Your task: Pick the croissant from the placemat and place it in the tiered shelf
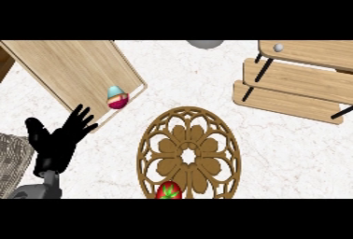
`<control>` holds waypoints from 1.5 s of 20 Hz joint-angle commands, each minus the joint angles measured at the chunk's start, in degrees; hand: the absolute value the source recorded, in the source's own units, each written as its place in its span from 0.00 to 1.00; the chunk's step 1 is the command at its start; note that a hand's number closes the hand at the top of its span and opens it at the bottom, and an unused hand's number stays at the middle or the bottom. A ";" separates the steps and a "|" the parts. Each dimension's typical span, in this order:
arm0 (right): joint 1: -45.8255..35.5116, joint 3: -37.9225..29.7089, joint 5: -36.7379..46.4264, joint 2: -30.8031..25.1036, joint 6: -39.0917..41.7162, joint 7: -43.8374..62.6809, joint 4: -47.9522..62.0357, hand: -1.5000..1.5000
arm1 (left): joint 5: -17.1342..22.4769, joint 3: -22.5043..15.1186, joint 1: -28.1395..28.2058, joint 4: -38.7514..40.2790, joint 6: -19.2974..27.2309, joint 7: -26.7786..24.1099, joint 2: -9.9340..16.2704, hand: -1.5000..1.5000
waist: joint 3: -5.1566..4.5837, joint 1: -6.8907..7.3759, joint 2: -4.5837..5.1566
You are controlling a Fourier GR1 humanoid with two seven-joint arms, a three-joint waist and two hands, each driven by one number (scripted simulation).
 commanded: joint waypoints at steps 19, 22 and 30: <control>2.12 5.60 8.13 -5.39 -17.48 -23.18 26.83 1.00 | -0.62 1.16 0.95 2.28 -2.06 2.44 -0.07 0.50 | -0.33 0.62 0.54; 0.41 4.86 7.10 -7.96 -17.07 -27.32 32.25 1.00 | -2.13 -0.31 2.02 -1.25 0.37 4.33 -1.65 0.50 | -0.32 0.76 0.49; 0.32 8.14 9.00 -9.66 -16.93 -30.40 35.24 1.00 | -1.98 1.46 -0.99 6.62 -2.09 1.24 -1.68 0.50 | -0.38 0.01 0.58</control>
